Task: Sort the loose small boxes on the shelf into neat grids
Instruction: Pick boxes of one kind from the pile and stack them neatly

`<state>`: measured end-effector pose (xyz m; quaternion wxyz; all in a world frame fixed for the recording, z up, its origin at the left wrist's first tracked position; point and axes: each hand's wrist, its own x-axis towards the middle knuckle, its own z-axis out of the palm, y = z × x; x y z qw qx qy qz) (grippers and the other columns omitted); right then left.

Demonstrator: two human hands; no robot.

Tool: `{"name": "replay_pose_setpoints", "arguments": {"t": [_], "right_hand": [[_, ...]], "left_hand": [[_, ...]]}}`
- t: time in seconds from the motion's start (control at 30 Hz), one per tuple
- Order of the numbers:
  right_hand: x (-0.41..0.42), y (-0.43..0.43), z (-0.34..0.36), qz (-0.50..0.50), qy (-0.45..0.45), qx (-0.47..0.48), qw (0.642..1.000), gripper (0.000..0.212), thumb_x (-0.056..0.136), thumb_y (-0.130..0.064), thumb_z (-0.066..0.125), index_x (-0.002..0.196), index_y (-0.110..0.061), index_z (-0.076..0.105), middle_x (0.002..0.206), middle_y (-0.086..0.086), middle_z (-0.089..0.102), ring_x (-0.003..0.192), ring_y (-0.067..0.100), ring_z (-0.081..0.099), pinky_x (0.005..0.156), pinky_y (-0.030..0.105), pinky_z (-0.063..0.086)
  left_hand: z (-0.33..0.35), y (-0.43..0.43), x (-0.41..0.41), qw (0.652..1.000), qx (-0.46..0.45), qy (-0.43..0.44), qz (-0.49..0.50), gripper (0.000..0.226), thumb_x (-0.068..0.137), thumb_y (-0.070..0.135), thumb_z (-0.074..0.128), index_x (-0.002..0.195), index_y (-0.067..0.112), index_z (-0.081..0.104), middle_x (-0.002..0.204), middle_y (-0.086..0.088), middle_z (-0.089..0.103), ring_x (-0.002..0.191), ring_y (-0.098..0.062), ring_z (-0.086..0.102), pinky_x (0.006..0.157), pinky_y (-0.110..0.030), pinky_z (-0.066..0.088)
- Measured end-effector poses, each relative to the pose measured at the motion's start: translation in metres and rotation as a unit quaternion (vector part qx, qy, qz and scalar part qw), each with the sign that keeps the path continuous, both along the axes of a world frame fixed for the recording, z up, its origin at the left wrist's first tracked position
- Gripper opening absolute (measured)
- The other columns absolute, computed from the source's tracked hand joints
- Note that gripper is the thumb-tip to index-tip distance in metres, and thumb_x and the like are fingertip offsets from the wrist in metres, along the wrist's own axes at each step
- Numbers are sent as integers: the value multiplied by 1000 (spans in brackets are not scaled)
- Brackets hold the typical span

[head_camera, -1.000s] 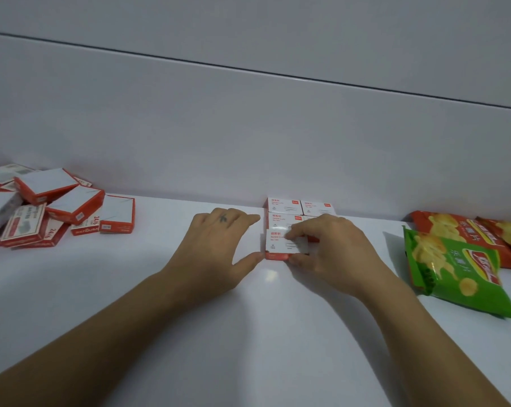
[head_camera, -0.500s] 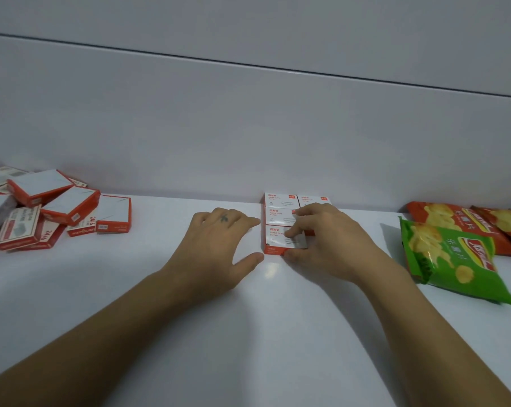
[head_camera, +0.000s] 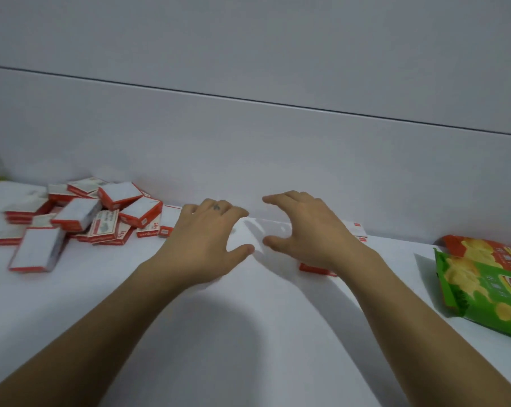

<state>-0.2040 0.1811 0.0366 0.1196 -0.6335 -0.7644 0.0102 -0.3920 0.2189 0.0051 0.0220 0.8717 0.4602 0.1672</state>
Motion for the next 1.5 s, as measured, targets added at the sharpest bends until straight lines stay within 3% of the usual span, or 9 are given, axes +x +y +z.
{"name": "replay_pose_setpoints", "arguments": {"t": [0.3, 0.4, 0.83, 1.03, 1.2, 1.5], "right_hand": [[-101, 46, 4, 91, 0, -12, 996, 73, 83, -50, 63, 145, -30, 31, 148, -4, 38, 132, 19, 36, 107, 35, 32], [-127, 64, 0, 99, -17, -27, 995, 76, 80, -56, 66, 143, -29, 34, 145, -3, 41, 129, 20, 40, 104, 36, 36], [-165, 108, -23, 64, -99, -109, 987, 79, 73, -42, 74, 140, -27, 36, 127, 1, 53, 113, 23, 49, 90, 35, 43], [-165, 114, -24, 43, -29, -146, 988, 81, 72, -29, 79, 141, -25, 36, 130, 1, 56, 114, 23, 53, 93, 37, 47], [-163, 111, -28, 26, 0, -127, 992, 79, 70, -34, 81, 137, -24, 40, 130, -1, 56, 112, 21, 54, 91, 35, 48], [-119, 73, -3, 0, 168, -73, 983, 78, 68, -30, 84, 135, -27, 46, 129, -8, 54, 108, 14, 56, 95, 31, 47]], "left_hand": [[10, 0, -109, 989, 8, -2, 148, 61, 85, 61, 51, 138, 36, 36, 145, 8, 41, 133, -17, 34, 109, -42, 26], [11, 0, -132, 983, -11, 5, 182, 64, 85, 61, 50, 142, 37, 30, 151, 8, 32, 139, -18, 26, 114, -44, 19], [4, 13, -170, 986, -29, 32, 160, 62, 88, 60, 45, 143, 35, 29, 151, 7, 31, 139, -17, 23, 114, -43, 15], [2, 24, -166, 990, -34, 41, 130, 62, 89, 58, 45, 143, 33, 28, 152, 6, 30, 140, -18, 23, 115, -45, 14], [3, 33, -162, 995, -3, 33, 97, 59, 89, 57, 46, 141, 32, 31, 148, 5, 36, 135, -18, 28, 111, -44, 17], [13, 45, -126, 999, 46, 23, 17, 60, 87, 55, 51, 139, 34, 31, 143, 8, 40, 132, -16, 30, 108, -41, 18]]}}
